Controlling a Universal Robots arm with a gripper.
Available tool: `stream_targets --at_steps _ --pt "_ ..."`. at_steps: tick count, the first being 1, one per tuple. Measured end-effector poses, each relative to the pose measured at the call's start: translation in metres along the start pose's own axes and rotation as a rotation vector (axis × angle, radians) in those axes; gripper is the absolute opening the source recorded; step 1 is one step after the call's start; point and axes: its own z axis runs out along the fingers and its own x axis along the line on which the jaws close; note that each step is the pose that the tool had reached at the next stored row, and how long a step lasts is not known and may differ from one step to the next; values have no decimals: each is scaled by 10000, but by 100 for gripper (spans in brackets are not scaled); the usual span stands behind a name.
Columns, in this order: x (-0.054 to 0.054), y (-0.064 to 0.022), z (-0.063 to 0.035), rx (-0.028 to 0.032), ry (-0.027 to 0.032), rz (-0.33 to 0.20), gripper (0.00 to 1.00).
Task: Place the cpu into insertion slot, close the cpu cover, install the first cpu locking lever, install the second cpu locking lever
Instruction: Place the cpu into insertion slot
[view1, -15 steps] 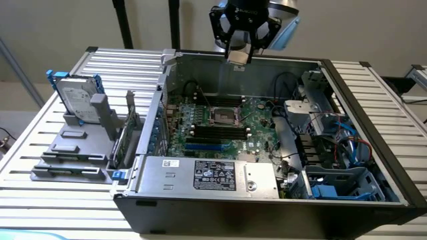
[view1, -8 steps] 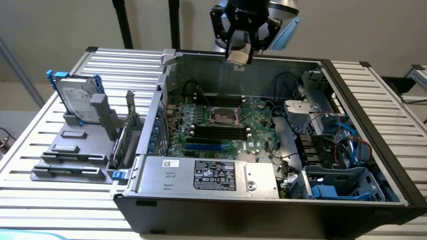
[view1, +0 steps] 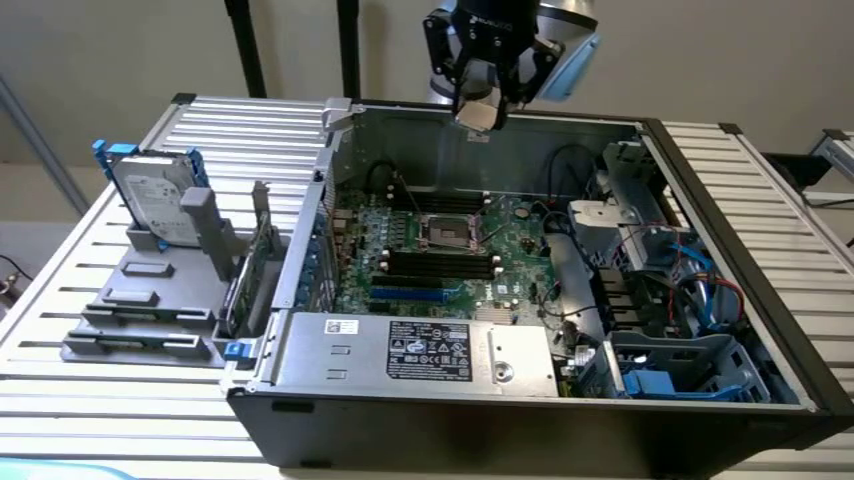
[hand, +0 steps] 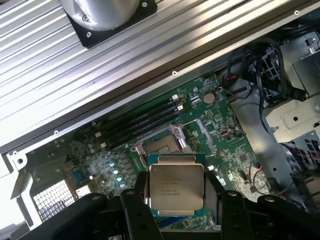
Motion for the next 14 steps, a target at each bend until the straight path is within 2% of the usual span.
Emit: stream_targets --at_steps 14 --pt "0 0 7 -30 -178 2403 54"
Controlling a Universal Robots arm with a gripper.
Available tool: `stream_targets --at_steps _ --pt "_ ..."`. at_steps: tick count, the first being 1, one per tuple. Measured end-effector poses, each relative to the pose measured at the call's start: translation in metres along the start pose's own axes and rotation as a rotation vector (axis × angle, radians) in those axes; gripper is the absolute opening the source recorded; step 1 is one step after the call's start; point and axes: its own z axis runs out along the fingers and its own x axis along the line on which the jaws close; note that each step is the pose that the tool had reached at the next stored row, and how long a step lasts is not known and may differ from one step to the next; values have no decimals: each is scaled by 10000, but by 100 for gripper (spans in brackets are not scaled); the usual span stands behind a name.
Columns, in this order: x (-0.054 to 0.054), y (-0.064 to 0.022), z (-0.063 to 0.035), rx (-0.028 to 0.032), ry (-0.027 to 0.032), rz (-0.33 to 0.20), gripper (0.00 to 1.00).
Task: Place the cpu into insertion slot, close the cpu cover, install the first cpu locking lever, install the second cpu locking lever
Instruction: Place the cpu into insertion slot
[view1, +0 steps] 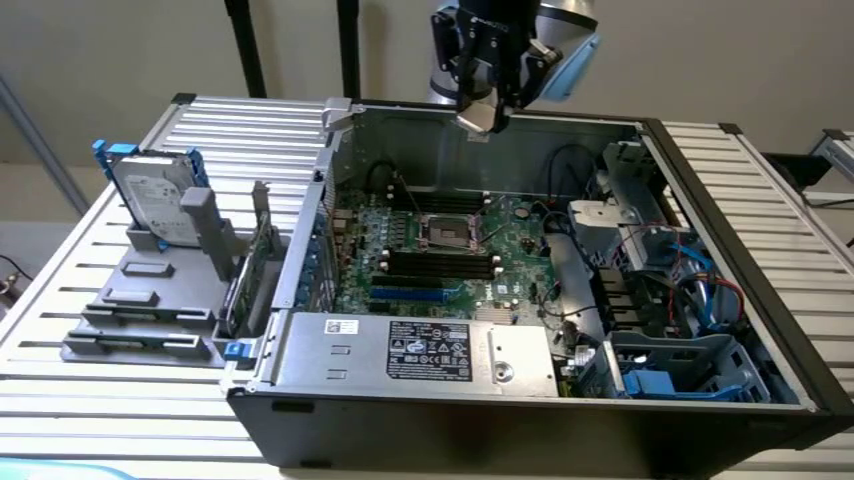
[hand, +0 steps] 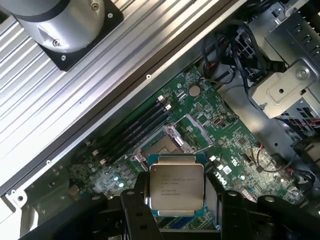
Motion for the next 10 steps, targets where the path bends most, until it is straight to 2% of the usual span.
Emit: stream_targets --at_steps 10 --pt "0 -1 7 -15 -121 1710 54"
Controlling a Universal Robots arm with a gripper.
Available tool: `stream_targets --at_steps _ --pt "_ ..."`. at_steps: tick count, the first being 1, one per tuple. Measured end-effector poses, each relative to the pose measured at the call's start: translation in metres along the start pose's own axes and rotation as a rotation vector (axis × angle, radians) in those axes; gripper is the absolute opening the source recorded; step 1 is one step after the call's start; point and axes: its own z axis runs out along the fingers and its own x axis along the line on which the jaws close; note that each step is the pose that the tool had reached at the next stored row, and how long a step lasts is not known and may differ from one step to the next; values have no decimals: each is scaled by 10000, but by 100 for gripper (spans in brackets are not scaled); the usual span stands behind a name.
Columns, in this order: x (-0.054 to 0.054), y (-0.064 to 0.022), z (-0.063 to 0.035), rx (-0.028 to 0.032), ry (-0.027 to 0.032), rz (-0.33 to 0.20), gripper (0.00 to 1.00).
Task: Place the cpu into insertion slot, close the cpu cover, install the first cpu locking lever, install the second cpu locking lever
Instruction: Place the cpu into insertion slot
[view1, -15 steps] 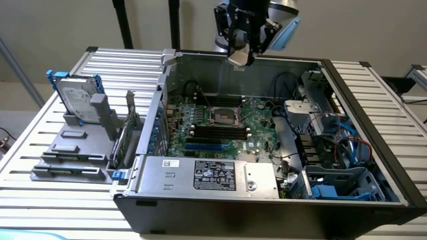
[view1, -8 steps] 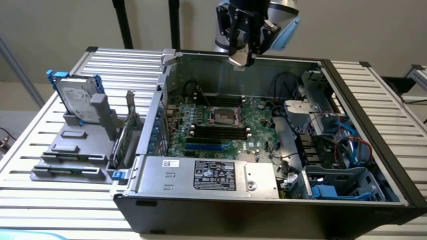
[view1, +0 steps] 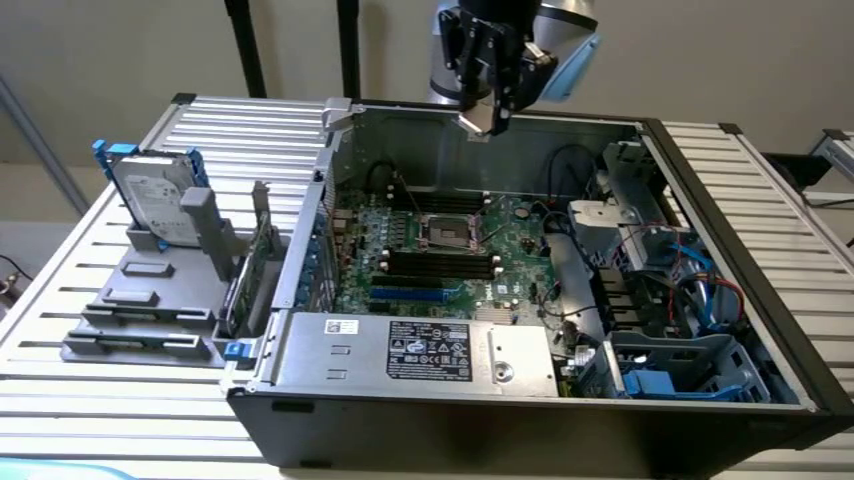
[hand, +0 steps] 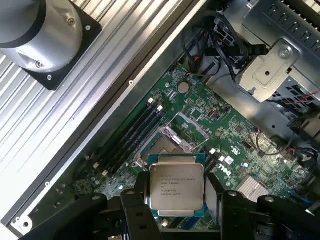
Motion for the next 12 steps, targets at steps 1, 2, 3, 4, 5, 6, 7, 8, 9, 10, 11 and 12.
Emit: stream_targets --at_steps 1,2,3,4,5,6,7,8,9,10,11,12 --pt "0 0 1 -2 -11 174 54" --pt "0 0 2 -2 -23 348 54" --pt "0 0 3 -3 -34 519 54" --pt "0 0 5 -4 -45 686 54" --pt "0 0 6 -4 -55 849 54" --pt "0 -1 8 -3 -66 1030 54" --pt "0 -1 9 -1 -76 1197 54" --pt "0 -1 11 0 -86 1362 54" --pt "0 -1 12 2 -96 1534 54" --pt "0 -1 14 3 -105 1699 54" --pt "0 -1 16 4 -115 1866 54" --pt "0 -1 18 5 -124 2031 54"
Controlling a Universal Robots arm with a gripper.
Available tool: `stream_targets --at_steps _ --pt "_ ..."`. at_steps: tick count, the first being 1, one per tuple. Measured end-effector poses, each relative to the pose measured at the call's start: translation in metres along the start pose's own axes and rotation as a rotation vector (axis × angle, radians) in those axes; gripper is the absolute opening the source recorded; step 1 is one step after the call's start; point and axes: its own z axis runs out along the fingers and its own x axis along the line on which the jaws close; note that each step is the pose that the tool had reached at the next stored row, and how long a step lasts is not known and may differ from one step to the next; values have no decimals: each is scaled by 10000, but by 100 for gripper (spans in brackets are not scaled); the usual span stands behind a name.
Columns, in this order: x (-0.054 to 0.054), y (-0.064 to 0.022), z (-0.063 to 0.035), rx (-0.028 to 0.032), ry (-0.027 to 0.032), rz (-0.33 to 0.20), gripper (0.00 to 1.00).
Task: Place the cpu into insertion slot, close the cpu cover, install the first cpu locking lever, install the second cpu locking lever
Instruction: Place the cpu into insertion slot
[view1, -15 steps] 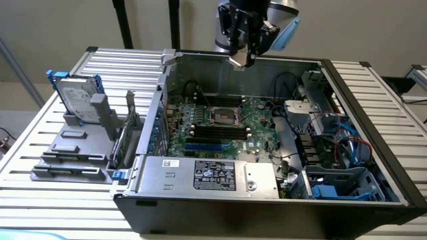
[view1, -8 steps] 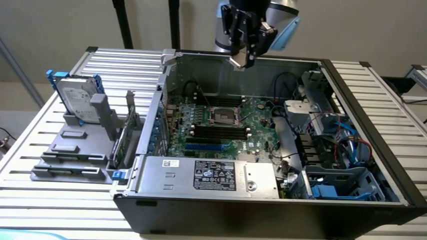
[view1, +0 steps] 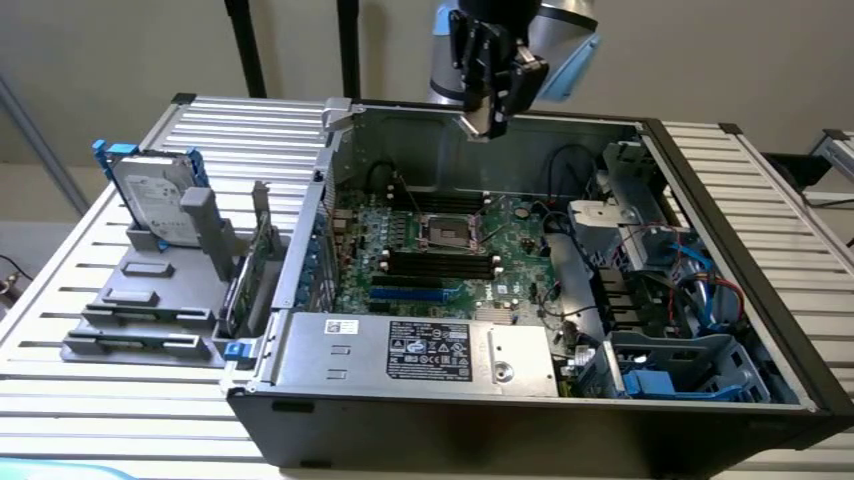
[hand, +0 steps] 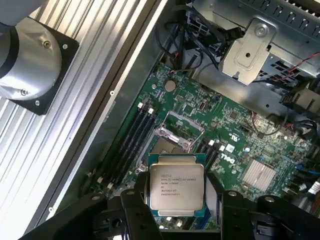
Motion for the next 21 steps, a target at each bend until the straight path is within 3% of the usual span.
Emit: stream_targets --at_steps 15,17,21 --pt "-1 -3 32 48 -137 2484 54" --pt "-1 -3 43 88 -143 2775 54" --pt "-2 -5 67 252 -132 3240 54"
